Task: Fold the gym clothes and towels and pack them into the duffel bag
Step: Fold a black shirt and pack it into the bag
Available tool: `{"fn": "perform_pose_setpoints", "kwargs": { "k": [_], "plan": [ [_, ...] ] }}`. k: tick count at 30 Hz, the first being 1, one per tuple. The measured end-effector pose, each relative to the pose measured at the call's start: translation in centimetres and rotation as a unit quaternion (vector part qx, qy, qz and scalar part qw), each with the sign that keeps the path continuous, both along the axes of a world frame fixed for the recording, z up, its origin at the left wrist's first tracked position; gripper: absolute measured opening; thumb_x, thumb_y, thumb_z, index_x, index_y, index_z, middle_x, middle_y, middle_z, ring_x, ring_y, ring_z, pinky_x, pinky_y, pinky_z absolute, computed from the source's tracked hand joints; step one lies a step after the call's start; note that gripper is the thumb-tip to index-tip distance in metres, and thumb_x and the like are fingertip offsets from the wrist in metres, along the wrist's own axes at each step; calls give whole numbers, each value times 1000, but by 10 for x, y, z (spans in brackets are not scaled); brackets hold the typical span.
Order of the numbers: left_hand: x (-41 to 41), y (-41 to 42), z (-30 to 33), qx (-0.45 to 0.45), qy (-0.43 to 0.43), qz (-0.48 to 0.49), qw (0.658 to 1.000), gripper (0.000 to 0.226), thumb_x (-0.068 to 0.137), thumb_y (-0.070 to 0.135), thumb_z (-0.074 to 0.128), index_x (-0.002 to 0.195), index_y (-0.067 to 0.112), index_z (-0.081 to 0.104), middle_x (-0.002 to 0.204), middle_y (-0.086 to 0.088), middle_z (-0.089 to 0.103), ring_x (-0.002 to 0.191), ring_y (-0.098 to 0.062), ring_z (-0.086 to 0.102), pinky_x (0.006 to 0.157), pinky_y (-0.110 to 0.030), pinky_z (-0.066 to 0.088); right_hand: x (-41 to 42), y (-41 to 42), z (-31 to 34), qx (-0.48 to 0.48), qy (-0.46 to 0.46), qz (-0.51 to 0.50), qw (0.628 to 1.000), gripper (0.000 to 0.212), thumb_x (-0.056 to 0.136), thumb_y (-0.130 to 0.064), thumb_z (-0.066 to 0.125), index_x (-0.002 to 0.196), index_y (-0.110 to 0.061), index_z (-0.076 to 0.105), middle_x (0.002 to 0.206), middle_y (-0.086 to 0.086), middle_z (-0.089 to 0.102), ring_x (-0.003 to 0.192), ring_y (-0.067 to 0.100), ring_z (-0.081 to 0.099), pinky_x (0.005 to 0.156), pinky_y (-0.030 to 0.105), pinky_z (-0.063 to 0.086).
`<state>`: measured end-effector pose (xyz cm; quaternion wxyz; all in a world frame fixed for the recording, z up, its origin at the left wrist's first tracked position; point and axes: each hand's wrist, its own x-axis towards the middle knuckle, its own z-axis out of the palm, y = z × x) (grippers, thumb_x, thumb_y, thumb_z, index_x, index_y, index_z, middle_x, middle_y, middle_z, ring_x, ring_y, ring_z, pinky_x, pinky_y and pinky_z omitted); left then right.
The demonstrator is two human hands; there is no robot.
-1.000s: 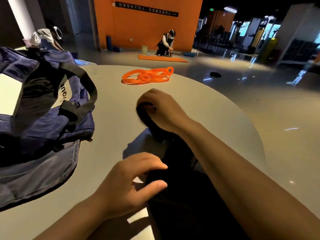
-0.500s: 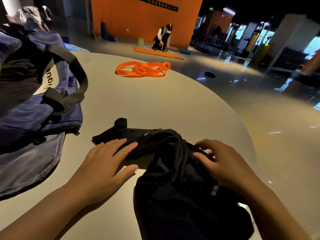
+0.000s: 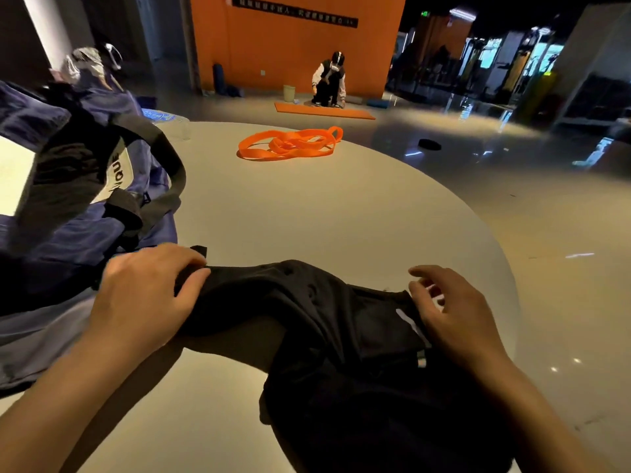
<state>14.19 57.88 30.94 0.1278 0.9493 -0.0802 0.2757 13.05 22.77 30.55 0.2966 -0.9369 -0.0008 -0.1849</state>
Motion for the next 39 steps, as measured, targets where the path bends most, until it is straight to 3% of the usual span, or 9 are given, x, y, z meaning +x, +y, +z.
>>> {"fn": "perform_pose_setpoints", "kwargs": {
  "k": [4,7,14,17,26,29,32,35,39],
  "plan": [
    [36,-19,2,-52,96,-50,993,28,97,26,50,118,18,66,120,-3,66,107,-27,61,93,-44,44,1,-9,-3,-52,133,-60,988,18,90,-32,58,102,-23,66,84,-10,58,76,8,53,64,25,37],
    [57,-26,-14,-56,196,-50,978,31,97,31,50,123,21,63,130,0,59,116,-22,55,100,-41,41,-2,-8,-6,-3,139,-59,989,6,88,-29,62,87,-25,66,81,-14,60,76,2,53,62,22,39],
    [50,-17,-18,-143,189,-85,968,4,87,25,67,91,24,66,97,6,64,91,-16,59,82,-31,43,8,-6,-11,35,166,-63,984,10,84,-22,65,80,-27,57,79,-10,60,74,6,54,62,26,39],
    [52,-18,-20,-132,139,-78,978,6,89,24,64,88,25,59,83,4,64,83,-24,60,81,-40,44,9,1,-12,78,114,-45,989,17,84,-13,63,79,-27,55,77,-6,61,72,8,56,63,26,42],
    [46,-7,-5,-59,-19,-49,997,28,84,29,53,98,15,73,90,-4,74,85,-30,68,80,-50,46,4,1,-7,146,47,-52,987,11,88,-21,64,95,-28,59,78,-8,65,73,3,60,62,19,41],
    [41,-4,17,-144,-42,-32,988,19,90,26,57,96,16,73,93,-3,72,90,-29,66,81,-45,49,4,-13,13,130,94,-29,987,13,84,-14,66,81,-26,69,77,-6,70,78,12,65,70,29,50],
    [43,4,44,-206,-28,-22,978,9,89,17,65,94,21,71,88,-1,71,87,-23,65,79,-35,48,0,-24,40,197,145,39,969,18,85,-2,62,88,-19,66,83,8,69,79,26,66,71,37,52],
    [44,12,74,-292,34,-51,954,10,87,12,66,91,21,65,84,-4,67,78,-23,62,73,-35,52,1,-28,63,204,102,86,970,18,89,-4,60,88,-20,54,92,9,62,81,23,62,63,26,49],
    [38,19,111,-394,62,-132,908,22,89,-2,60,78,17,55,75,-9,56,61,-13,55,49,-19,54,9,-29,101,125,59,134,981,36,87,11,51,71,-19,63,89,5,63,90,21,59,67,21,52]
  ]
}}
